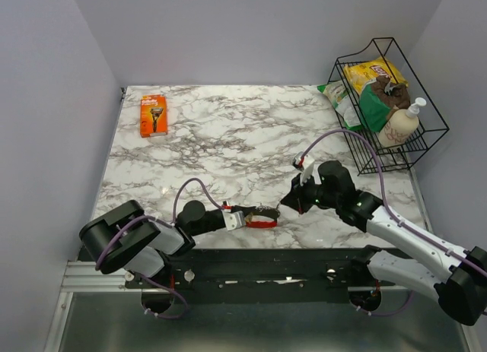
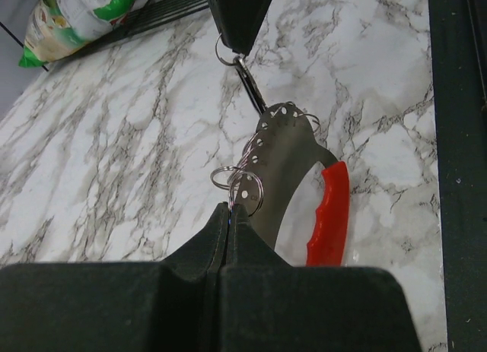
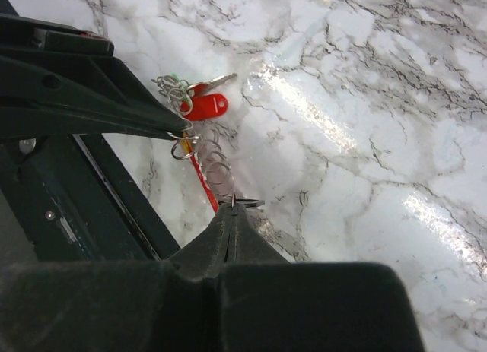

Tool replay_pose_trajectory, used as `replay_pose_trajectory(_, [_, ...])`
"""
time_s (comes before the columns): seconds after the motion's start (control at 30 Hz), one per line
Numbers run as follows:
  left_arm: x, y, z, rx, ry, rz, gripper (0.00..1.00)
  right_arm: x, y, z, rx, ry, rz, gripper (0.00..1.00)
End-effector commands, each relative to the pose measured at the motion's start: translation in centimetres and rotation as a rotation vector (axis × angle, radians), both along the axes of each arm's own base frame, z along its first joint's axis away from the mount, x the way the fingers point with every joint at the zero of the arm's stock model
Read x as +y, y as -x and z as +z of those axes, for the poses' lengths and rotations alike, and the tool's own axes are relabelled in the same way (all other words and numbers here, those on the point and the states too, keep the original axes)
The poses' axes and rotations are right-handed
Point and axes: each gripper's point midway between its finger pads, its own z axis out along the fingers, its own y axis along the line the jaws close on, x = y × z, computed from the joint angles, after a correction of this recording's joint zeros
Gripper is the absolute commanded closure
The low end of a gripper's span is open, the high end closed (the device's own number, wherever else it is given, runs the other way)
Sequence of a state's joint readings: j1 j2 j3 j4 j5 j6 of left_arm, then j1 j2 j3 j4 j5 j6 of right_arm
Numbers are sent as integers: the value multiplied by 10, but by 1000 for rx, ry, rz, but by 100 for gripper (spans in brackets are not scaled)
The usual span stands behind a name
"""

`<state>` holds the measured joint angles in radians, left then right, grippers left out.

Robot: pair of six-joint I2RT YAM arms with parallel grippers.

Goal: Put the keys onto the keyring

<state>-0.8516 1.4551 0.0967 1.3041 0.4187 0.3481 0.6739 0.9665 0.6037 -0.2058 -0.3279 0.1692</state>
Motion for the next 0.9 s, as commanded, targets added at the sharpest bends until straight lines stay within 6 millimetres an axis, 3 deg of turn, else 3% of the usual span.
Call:
replay_pose_trajectory(0.0, [-3,4,29,-86,61,-29,100,3,-7,9,-45,-9,10,99])
replay_pose_trajectory(0.03, [-3,2,22,-69,25,-26,100,0,-11,5,-38,6,-23,99])
replay_pose_trajectory(0.23, [0,1,22,-73,-11,-15,100,-16,-26,-23,47,108,-180,99])
replay_pose_trajectory(0.57, [3,-4,-2,21,-103,14,100,-17,-27,-26,56,113,-197,99])
replay_pose_trajectory(0.63, [4,-6,-4,26,-107,28,91,-20,-28,-33,69,133,-214,99])
replay_pose_trajectory(0.7, [5,-10,-7,38,-114,55,89,-25,-31,-42,90,166,-251,93])
replay_pose_trajectory(0.73, [5,-11,-8,43,-119,61,88,-28,-31,-46,98,180,-264,84])
replay_pose_trajectory(0.8, [5,-14,-13,67,-137,77,87,-29,-32,-50,111,197,-277,84])
replay_pose_trajectory(0.87, [4,-20,-16,80,-148,99,81,-31,-32,-54,123,206,-288,71])
